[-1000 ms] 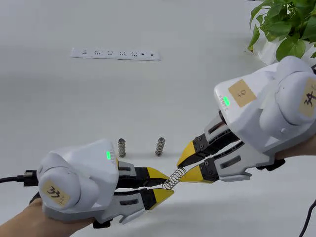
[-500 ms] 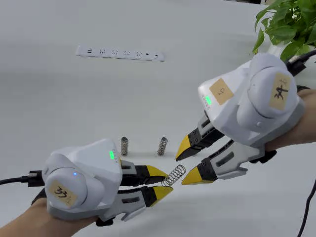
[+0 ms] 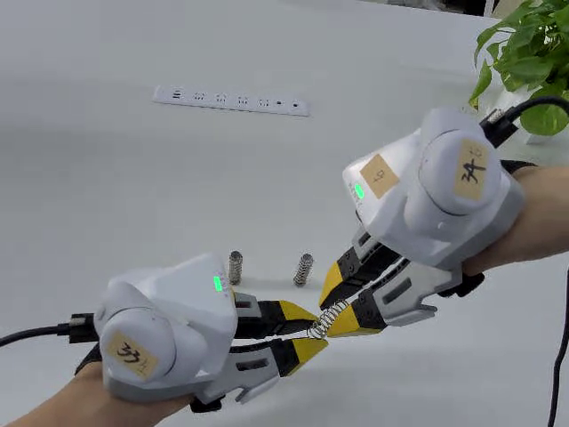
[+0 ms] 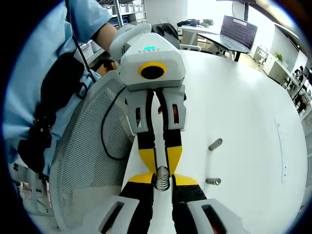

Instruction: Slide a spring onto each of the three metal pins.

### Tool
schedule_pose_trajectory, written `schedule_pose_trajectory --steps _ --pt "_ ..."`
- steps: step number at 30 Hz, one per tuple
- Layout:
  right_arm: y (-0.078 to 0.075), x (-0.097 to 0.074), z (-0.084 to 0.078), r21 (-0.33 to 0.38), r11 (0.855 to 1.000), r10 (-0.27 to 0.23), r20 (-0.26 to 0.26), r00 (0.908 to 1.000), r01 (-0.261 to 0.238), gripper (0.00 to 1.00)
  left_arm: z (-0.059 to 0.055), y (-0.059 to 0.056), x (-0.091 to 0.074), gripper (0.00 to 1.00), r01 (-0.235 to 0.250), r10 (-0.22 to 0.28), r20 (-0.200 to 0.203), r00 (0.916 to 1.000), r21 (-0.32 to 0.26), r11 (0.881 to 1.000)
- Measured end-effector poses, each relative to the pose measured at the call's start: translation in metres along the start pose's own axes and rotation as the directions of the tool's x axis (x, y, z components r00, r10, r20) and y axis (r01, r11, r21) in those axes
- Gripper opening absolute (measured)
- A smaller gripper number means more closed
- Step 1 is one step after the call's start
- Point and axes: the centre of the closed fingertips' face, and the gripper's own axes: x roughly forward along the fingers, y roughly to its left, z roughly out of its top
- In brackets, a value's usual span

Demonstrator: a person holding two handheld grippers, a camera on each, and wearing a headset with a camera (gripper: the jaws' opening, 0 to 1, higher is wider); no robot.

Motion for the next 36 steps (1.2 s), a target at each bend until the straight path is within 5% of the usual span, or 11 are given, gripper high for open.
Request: schedule_pose_trajectory --steps 15,36 --pt "0.0019 0.0023 -0.0028 0.013 1.0 0.023 -0.01 0.9997 -0.023 0.08 0.0046 -0.0018 0.0021 0.06 0.001 -0.001 0.02 0.9998 -0.017 1.0" --pt "-0.0035 0.0015 -0.0021 0.02 1.0 -0.005 -0.008 1.0 0.006 0.07 0.0048 0.0048 -0.0004 0.07 -0.045 0.048 0.059 0.9971 -0.056 0.997"
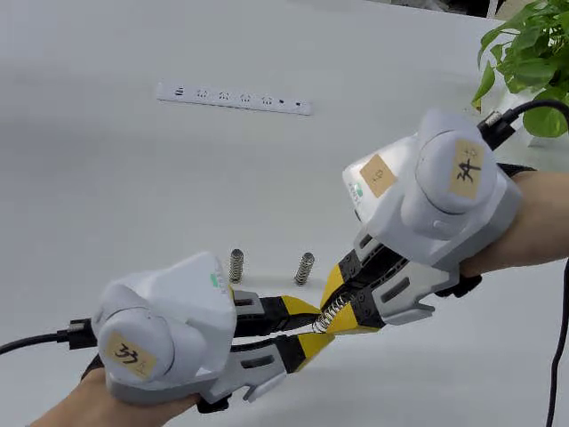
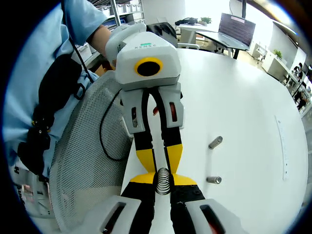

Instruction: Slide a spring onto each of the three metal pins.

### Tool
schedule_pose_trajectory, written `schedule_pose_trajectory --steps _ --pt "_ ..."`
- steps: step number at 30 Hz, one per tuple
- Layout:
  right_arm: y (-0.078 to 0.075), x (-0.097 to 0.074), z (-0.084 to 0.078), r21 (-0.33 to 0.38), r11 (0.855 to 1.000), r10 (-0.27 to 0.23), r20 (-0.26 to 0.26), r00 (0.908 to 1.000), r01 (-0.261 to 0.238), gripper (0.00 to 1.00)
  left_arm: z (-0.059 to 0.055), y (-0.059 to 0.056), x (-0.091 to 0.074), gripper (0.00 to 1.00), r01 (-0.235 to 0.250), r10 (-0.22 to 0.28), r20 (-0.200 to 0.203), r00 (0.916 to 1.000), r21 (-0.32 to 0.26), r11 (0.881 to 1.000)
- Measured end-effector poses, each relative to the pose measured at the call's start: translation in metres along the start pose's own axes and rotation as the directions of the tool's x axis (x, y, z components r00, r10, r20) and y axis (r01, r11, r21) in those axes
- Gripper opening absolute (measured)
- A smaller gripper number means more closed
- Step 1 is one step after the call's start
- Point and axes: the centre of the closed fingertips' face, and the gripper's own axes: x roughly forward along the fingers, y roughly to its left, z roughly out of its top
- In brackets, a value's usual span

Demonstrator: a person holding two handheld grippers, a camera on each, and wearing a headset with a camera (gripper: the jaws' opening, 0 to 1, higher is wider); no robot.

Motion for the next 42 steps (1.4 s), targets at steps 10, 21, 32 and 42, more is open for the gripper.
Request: schedule_pose_trajectory --steps 10,21,32,42 --pt "-0.013 0.001 -0.014 -0.005 0.999 -0.054 -0.01 0.9985 0.054 0.07 -0.016 0.018 -0.015 0.21 -0.087 0.087 -0.003 0.9962 -0.056 0.995" --pt "-0.013 0.0 -0.038 0.033 0.998 -0.055 -0.052 0.9971 0.057 0.07 -0.032 0.049 -0.044 0.42 -0.23 0.229 -0.018 0.9733 -0.102 0.968" --pt "-0.02 -0.009 -0.061 0.06 0.994 -0.083 -0.087 0.9928 0.088 0.07 -0.041 0.065 -0.067 0.69 -0.309 0.306 -0.048 0.9508 -0.098 0.946" --pt "-0.037 -0.018 -0.08 0.055 0.986 -0.149 -0.117 0.9819 0.156 0.07 -0.049 0.061 -0.074 0.88 -0.308 0.302 -0.077 0.9502 -0.085 0.948"
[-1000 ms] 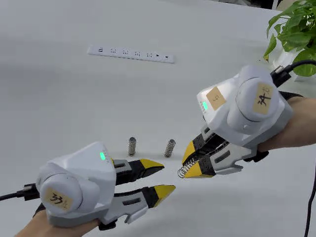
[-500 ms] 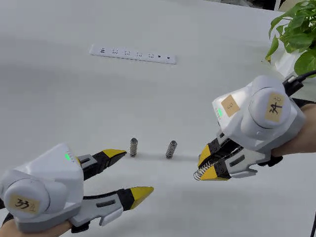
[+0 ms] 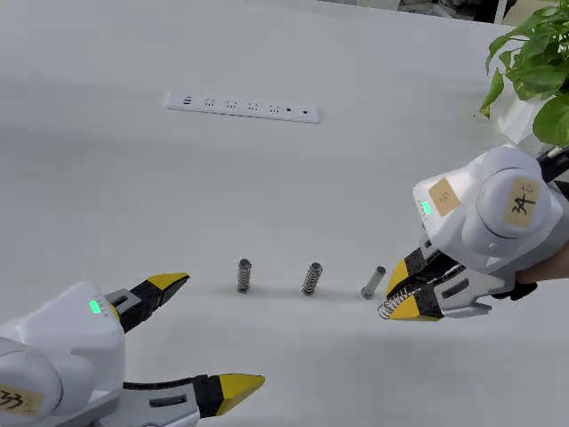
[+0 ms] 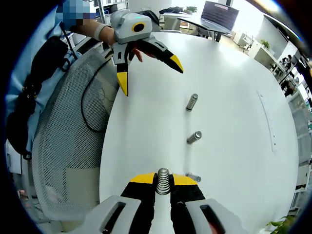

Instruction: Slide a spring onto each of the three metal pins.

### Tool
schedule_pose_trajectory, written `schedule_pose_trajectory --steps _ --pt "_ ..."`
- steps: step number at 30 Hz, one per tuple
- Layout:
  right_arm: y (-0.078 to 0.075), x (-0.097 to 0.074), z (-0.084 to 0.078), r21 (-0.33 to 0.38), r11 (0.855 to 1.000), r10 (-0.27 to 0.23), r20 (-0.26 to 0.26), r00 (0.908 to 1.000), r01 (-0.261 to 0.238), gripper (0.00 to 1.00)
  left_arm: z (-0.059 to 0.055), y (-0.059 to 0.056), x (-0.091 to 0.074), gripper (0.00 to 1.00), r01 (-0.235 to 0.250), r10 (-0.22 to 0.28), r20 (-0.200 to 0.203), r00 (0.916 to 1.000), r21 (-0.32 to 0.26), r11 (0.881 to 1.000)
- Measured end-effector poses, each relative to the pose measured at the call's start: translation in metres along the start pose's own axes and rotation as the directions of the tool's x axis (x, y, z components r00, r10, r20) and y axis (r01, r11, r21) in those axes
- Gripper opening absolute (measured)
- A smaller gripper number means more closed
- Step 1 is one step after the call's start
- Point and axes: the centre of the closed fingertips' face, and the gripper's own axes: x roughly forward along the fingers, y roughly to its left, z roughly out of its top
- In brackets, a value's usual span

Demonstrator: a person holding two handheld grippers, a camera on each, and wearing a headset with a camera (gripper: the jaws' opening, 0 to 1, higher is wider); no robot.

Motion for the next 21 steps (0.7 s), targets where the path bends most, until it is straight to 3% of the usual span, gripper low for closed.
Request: schedule_pose_trajectory --steps 3,17,21 --pt "-0.007 -0.001 -0.009 -0.017 1.0 -0.016 -0.037 0.9992 0.016 0.07 -0.006 0.002 -0.001 0.99 -0.017 0.017 -0.029 0.9994 0.015 1.0" --pt "-0.036 -0.005 -0.017 -0.035 0.999 -0.038 -0.076 0.9964 0.035 0.07 -0.008 0.002 -0.002 0.99 -0.013 0.013 -0.042 0.999 0.015 1.0" --pt "-0.043 -0.005 -0.02 -0.061 0.998 -0.04 -0.107 0.9934 0.034 0.07 -0.01 0.003 -0.002 0.99 -0.014 0.015 -0.048 0.9987 0.015 1.0"
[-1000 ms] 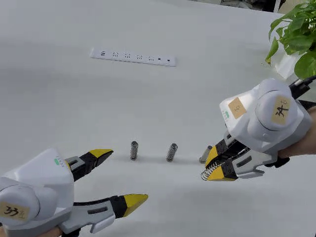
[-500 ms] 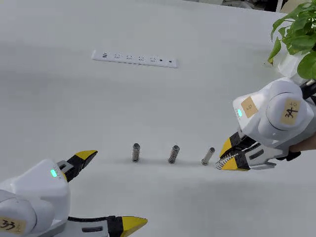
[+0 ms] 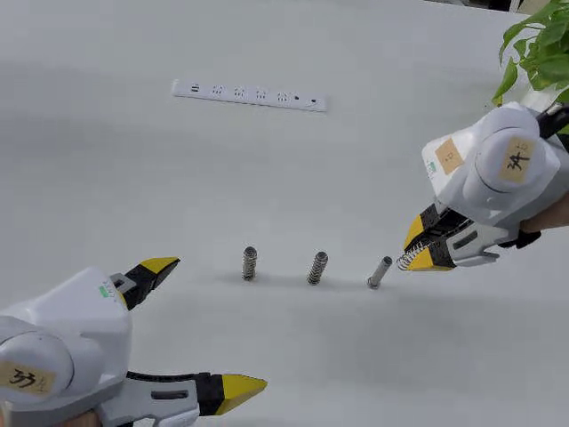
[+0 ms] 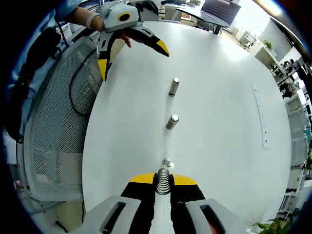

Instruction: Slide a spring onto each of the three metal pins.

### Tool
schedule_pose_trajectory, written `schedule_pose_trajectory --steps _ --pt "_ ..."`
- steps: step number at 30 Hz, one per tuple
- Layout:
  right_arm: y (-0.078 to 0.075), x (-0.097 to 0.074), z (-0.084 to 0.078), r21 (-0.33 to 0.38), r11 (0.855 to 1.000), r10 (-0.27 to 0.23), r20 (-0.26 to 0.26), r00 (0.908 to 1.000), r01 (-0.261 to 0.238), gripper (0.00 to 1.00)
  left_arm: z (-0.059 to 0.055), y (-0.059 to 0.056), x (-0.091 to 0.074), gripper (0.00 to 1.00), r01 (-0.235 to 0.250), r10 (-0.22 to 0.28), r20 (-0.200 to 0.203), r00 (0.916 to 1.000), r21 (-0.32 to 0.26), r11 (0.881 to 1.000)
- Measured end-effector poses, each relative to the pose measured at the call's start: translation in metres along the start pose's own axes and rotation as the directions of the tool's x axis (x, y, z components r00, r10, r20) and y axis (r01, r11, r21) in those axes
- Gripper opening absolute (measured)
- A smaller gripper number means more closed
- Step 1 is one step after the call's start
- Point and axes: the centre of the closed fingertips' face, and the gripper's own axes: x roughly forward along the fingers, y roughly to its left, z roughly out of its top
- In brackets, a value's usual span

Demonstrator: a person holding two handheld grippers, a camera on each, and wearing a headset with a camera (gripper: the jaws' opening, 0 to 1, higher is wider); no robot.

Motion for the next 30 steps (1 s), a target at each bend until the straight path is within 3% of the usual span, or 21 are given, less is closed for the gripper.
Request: schedule_pose_trajectory --steps 14,30 --pt "-0.009 0.011 0.005 -0.043 0.998 0.035 -0.043 0.9985 -0.037 0.07 -0.006 -0.007 0.002 0.99 0.008 -0.008 -0.015 0.9999 -0.011 1.0" --pt "-0.006 0.018 0.005 -0.053 0.996 0.067 -0.063 0.9957 -0.071 0.08 -0.015 -0.008 0.0 0.98 0.008 -0.009 -0.026 0.9996 -0.041 0.999"
